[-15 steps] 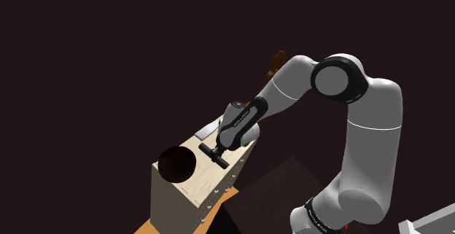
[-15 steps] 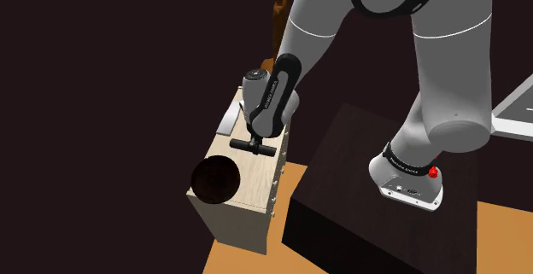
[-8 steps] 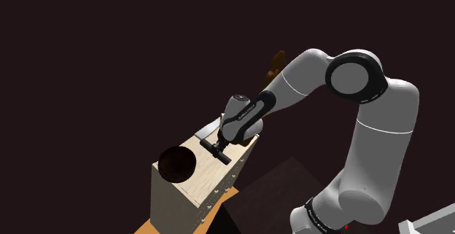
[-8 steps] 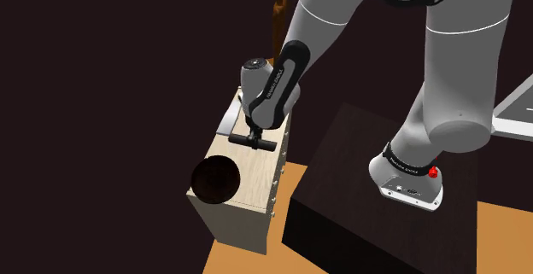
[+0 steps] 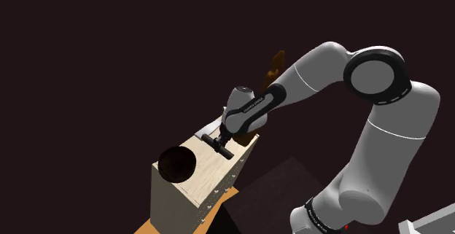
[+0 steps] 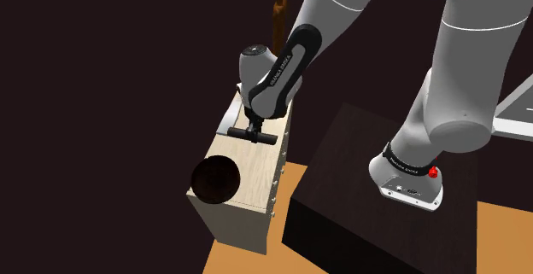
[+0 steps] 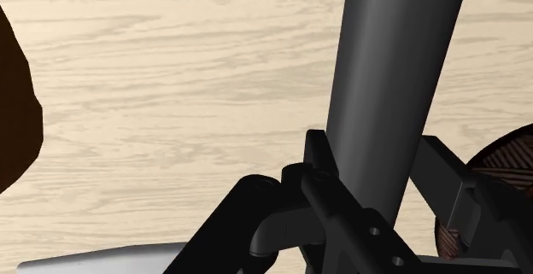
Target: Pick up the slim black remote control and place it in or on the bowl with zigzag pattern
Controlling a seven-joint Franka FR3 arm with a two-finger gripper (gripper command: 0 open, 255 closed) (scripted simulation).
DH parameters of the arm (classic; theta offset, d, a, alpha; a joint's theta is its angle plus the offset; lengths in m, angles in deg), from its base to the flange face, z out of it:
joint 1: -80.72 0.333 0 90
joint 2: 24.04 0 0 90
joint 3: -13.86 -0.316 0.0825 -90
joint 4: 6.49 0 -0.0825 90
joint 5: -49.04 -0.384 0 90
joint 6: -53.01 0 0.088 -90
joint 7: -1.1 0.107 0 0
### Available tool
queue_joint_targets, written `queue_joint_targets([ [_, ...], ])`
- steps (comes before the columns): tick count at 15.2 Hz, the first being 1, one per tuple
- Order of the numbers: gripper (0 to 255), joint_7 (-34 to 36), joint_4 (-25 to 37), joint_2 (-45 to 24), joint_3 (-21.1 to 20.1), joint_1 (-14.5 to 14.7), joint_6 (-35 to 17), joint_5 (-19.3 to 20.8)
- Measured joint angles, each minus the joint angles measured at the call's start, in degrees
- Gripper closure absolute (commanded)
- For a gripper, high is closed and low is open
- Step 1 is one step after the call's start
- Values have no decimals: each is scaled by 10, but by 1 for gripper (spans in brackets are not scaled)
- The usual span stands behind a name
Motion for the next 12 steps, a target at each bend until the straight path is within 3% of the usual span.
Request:
queue_joint_targets([
  [8,255,9,-6,65,3,1,58,6],
  [12,255,59,22,49,-11,31,68,15],
])
